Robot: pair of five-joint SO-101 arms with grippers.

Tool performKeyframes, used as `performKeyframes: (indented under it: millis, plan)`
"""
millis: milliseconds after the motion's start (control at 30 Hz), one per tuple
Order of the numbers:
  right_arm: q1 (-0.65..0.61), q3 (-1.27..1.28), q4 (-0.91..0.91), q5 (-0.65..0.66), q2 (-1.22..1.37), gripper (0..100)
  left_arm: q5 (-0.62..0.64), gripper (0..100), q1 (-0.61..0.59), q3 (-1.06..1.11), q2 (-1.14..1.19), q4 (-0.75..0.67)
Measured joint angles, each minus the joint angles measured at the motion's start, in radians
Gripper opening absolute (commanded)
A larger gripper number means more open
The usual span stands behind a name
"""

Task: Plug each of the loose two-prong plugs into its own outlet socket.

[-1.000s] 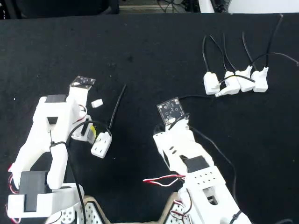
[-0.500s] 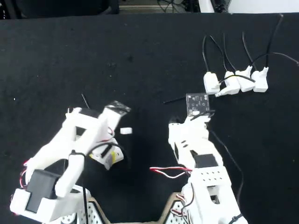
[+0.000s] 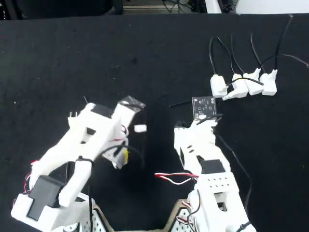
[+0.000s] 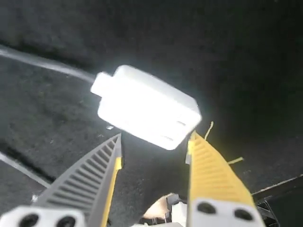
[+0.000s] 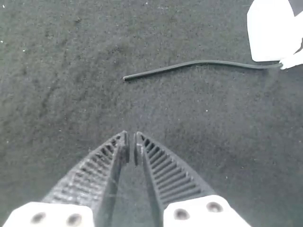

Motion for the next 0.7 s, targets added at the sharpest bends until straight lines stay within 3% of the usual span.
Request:
performKeyframes:
  millis: [300, 367, 700]
  plan:
    - [0.0, 0.0, 0.0, 0.0, 0.0, 1.8, -0.084, 22, -0.281, -0.146, 0.0, 0.002]
    - [0.0, 0.0, 0.0, 0.0, 0.0, 1.8, -0.063, 22, -0.307, -0.149, 0.005, -0.061]
    - [-0.002, 0.0, 0.0, 0.0, 0.0, 1.8, 0.358, 22, -0.311, -0.135, 0.138, -0.381]
